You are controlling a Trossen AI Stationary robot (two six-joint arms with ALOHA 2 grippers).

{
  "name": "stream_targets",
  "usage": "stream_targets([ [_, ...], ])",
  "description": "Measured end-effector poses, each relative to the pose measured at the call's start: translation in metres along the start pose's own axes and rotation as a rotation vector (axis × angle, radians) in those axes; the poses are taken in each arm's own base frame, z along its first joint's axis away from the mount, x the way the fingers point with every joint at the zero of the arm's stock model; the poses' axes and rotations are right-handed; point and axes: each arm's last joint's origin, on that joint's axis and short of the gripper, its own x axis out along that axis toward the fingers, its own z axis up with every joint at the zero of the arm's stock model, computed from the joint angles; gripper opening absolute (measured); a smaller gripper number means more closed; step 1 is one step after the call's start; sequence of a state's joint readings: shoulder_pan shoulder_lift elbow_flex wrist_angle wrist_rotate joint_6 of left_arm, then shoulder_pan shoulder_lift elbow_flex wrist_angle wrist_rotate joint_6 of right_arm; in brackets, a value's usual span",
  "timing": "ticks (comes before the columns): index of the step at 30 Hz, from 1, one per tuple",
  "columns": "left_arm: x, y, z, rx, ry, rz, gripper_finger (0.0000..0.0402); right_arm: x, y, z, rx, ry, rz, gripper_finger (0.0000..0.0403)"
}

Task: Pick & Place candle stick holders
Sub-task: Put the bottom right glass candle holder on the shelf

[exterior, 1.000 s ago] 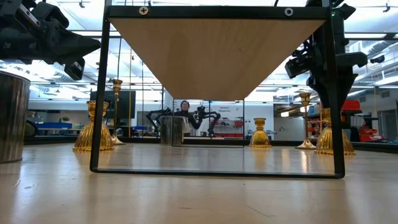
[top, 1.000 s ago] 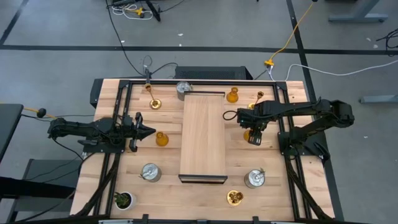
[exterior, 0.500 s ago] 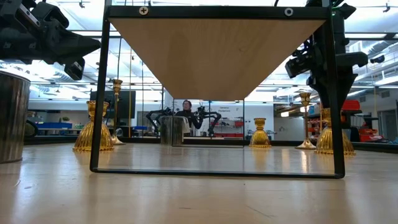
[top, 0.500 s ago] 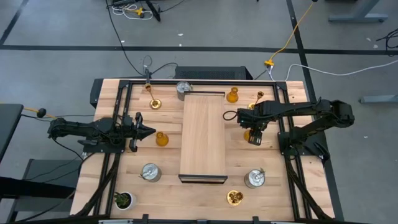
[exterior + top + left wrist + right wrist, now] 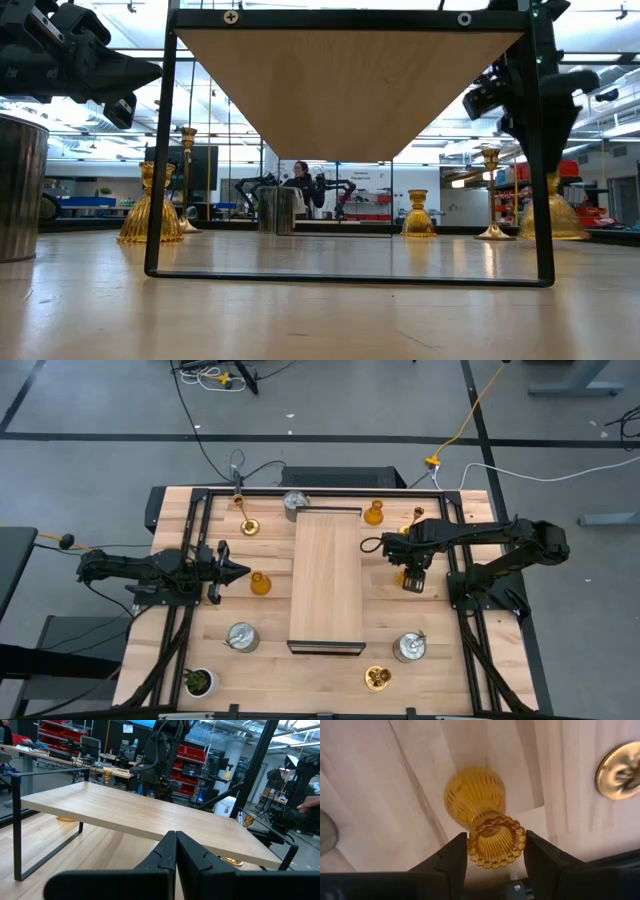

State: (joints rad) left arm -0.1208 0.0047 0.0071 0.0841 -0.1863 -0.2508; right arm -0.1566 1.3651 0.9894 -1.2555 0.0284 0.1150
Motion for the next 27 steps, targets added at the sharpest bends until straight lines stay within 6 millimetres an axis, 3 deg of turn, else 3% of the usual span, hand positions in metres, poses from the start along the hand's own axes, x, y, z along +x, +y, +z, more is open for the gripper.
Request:
stream_targets([
  [10,0.000,0.000,0.000,0.000,0.000,0.000,0.0010,-0.041,-0.001,0.006,0.001,-0.069,0.003,0.0155],
  [20,0.000,0.000,0.000,0.000,0.000,0.000,0.0010,-0.082,0.000,0.008,-0.046,-0.159,0.052,0.0053],
  [27,0.000,0.000,0.000,0.000,0.000,0.000,0.0010,-0.095,-0.001,0.010,-0.075,-0.217,0.024,0.0012],
])
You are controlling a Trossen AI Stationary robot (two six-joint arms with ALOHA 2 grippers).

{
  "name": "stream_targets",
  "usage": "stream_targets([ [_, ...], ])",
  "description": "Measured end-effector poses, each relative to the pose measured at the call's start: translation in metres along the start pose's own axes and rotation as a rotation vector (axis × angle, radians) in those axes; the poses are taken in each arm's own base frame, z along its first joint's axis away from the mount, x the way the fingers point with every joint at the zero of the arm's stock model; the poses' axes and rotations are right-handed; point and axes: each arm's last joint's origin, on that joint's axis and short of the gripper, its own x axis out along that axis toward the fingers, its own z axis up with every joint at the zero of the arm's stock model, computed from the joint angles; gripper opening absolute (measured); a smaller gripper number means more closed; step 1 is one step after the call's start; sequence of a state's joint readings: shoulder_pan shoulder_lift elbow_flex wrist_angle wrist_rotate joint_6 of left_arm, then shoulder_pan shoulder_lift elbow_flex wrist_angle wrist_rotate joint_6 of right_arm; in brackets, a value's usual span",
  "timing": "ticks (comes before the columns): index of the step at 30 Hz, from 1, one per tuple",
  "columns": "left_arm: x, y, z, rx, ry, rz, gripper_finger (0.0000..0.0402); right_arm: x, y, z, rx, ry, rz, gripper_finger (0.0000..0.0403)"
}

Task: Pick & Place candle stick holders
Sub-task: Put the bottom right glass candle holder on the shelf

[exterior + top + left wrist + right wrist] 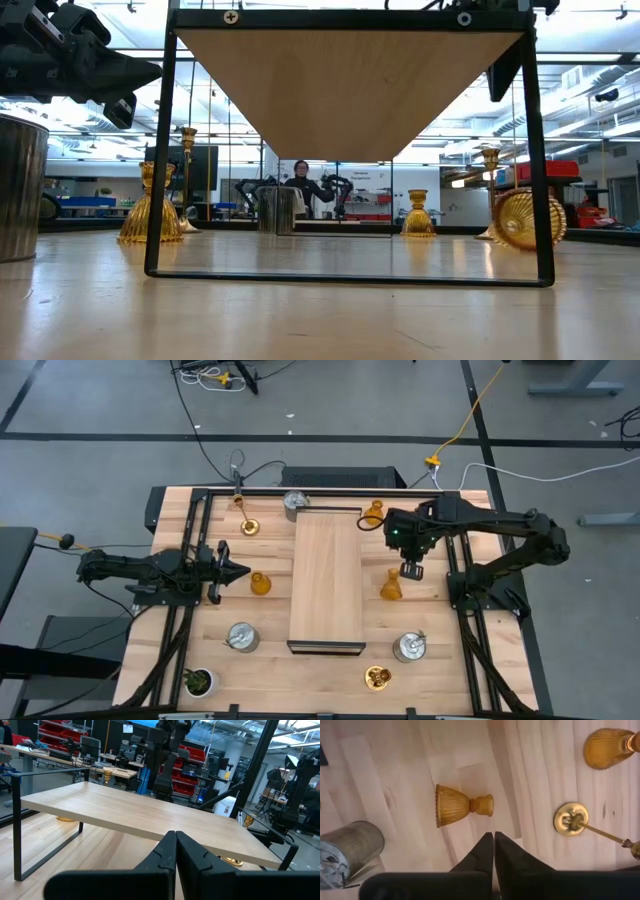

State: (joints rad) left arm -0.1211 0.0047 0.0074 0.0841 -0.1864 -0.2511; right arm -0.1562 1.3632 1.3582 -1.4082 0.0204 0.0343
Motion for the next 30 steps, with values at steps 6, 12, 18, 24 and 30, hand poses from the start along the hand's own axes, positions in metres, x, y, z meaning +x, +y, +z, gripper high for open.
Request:
stream_targets([
  [6,0.0000,0.0000,-0.0001,0.000,0.000,0.000,0.0010,0.0000,-0.0003,0.0001,0.034,-0.002,-0.014,0.0010],
  [12,0.0000,0.0001,-0.0001,0.000,0.000,0.000,0.0010,0.0000,-0.0003,-0.0001,0.020,0.001,-0.013,0.0011],
  [18,0.0000,0.0000,0.0000,0.000,0.000,0.000,0.0010,0.0000,0.0005,0.0000,0.191,0.001,0.013,0.0012],
  [24,0.0000,0.0000,0.0000,0.000,0.000,0.000,0.0010,0.0000,-0.0002,-0.0009,0.419,0.006,-0.013,0.0049],
  [30,0.0000,0.0000,0.0000,0.000,0.000,0.000,0.0010,0.0001,-0.0007,-0.0008,0.594,0.000,-0.031,0.0127],
])
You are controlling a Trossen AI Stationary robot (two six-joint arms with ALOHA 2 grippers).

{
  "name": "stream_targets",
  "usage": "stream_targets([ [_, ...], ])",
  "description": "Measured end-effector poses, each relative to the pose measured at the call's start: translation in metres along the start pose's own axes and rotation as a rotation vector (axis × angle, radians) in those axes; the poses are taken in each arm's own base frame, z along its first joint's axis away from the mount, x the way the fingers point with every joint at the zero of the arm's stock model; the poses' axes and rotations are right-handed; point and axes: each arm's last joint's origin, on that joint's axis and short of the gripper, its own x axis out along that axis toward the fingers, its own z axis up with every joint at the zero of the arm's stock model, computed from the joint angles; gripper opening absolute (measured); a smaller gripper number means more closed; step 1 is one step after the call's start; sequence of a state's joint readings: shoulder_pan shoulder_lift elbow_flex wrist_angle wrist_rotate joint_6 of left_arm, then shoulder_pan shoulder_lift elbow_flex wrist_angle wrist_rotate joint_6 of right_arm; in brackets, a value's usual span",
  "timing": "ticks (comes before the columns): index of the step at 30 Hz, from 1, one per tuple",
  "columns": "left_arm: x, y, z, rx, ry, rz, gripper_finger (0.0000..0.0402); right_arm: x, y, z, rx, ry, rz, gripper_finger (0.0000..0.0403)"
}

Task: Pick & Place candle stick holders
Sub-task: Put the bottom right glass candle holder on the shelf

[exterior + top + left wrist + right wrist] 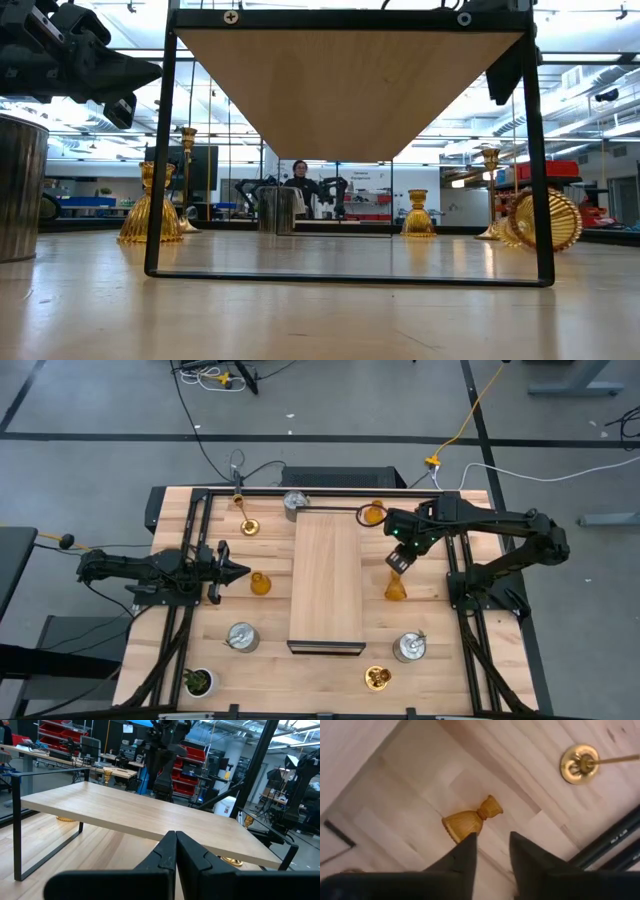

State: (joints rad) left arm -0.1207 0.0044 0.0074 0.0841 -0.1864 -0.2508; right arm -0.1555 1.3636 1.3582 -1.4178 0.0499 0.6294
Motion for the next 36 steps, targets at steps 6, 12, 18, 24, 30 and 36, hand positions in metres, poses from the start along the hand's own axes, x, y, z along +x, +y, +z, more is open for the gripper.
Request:
stream_targets([
  [6,0.000,0.000,0.000,0.000,0.000,0.000,0.0010,0.000,-0.001,0.001,0.080,-0.025,-0.031,0.0206],
  [12,0.000,0.000,0.000,0.000,0.001,0.000,0.0010,0.000,-0.002,0.002,0.149,-0.051,-0.055,0.0271],
  [18,0.000,0.000,0.000,0.000,0.000,0.000,0.0010,0.000,-0.003,0.002,0.208,-0.081,-0.086,0.0302],
  [24,0.000,0.000,0.000,0.000,0.000,0.000,0.0010,0.000,-0.003,0.003,0.228,-0.103,-0.109,0.0305],
  [30,0.000,0.000,0.000,0.000,0.000,0.000,0.0010,0.021,-0.005,-0.002,0.295,-0.066,-0.125,0.0296],
  [36,0.000,0.000,0.000,0.000,0.001,0.000,0.0010,0.053,-0.007,-0.010,0.340,-0.032,-0.078,0.0287],
])
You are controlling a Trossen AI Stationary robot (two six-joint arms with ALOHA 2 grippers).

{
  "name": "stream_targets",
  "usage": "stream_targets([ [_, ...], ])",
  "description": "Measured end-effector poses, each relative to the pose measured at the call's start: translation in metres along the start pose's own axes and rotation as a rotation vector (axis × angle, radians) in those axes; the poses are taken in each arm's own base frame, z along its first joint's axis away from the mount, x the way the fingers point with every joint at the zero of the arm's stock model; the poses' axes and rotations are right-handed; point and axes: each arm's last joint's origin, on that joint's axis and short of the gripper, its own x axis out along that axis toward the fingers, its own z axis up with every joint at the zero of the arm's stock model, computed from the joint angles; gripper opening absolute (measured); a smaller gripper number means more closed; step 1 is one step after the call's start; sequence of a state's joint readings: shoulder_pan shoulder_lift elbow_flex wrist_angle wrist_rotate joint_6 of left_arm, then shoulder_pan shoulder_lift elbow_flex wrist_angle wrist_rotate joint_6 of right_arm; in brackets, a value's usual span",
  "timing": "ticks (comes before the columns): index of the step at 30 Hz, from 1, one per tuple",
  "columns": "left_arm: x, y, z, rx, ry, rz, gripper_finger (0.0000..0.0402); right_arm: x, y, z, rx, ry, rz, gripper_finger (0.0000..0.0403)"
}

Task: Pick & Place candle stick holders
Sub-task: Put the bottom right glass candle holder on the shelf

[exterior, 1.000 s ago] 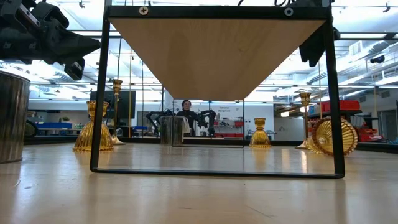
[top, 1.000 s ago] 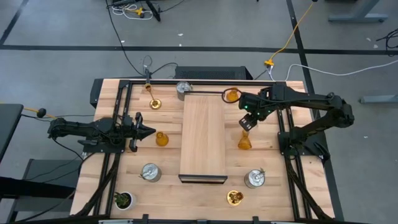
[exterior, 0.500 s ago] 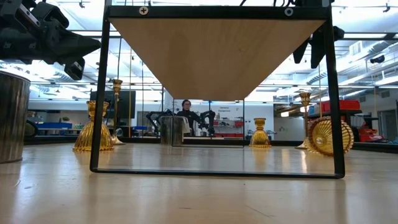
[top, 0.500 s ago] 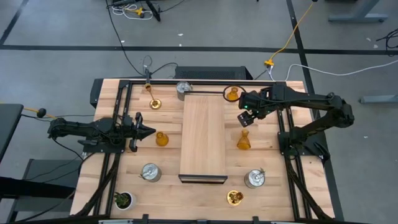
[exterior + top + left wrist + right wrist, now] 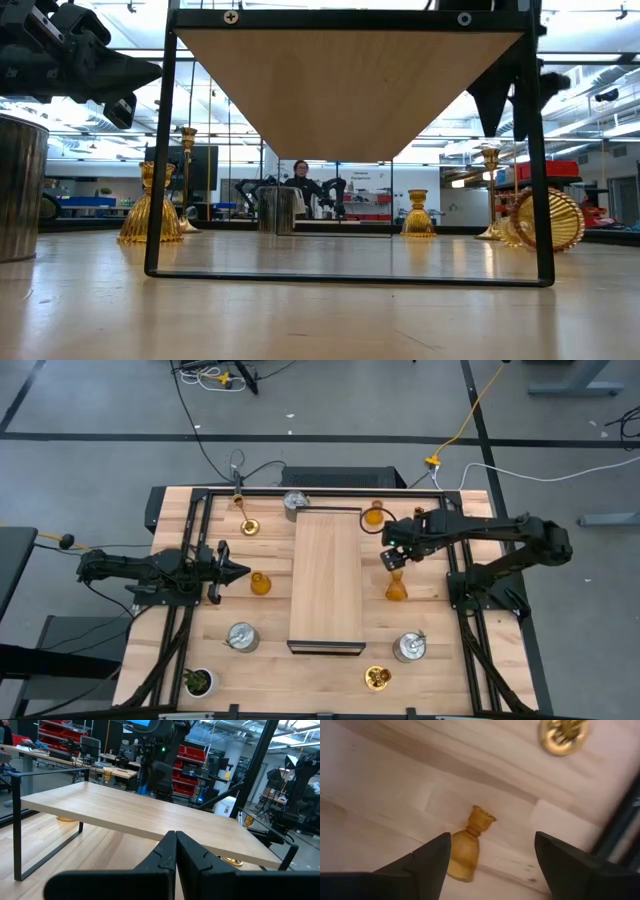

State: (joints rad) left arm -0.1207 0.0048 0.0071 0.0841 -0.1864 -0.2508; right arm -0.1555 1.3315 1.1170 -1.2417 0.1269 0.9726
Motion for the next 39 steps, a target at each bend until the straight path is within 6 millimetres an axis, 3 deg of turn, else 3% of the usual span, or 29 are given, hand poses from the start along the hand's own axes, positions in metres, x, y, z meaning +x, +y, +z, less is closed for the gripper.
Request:
stream_targets([
  [6,0.000,0.000,0.000,0.000,0.000,0.000,0.0010,0.022,-0.008,-0.010,0.080,-0.009,0.088,0.0285],
  [23,0.000,0.000,0.000,0.000,0.000,0.000,0.0010,0.068,-0.019,-0.027,0.183,0.050,0.102,0.0285],
  [39,0.000,0.000,0.000,0.000,0.000,0.000,0.0010,0.085,-0.010,-0.023,0.310,0.063,0.101,0.0285],
])
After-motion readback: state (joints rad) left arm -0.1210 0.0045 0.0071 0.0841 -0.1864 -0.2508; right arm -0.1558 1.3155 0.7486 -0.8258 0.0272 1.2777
